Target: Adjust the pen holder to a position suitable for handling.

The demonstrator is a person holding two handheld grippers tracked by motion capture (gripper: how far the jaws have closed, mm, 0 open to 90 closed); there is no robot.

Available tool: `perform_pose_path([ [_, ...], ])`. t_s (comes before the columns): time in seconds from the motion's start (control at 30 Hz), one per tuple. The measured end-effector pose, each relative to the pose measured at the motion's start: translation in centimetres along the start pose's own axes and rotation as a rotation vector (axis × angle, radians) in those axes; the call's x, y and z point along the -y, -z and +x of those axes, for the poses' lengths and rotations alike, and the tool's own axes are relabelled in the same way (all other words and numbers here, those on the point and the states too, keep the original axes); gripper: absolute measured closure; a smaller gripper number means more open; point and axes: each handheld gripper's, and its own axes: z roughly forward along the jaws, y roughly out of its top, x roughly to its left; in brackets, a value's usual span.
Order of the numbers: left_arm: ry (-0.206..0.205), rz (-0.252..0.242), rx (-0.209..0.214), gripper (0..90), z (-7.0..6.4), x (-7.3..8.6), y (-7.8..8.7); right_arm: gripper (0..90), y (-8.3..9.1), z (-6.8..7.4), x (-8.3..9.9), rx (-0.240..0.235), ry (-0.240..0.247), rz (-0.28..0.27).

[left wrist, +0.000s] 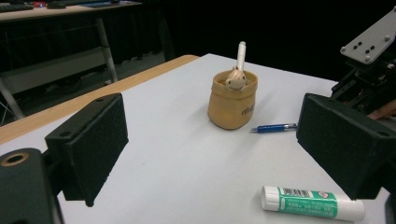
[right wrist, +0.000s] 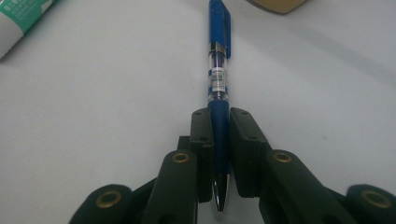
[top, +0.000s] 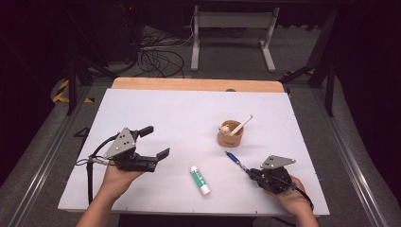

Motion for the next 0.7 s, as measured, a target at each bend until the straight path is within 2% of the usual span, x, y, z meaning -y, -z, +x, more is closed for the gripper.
perform_pose_path([
  [0.4,-0.001,0.000,0.007,10.0,-0.1,0.0,-0.1,81.3,0.1,0.3,-0.4,0.017,0.035,-0.001],
  [0.53,0.007,-0.003,0.010,10.1,0.0,0.2,-0.2,81.2,0.4,0.3,-0.7,0.003,0.020,-0.040],
  [0.7,0.004,0.000,0.015,10.2,0.0,0.4,-0.2,81.3,0.9,0.6,-1.7,-0.013,0.026,-0.096],
])
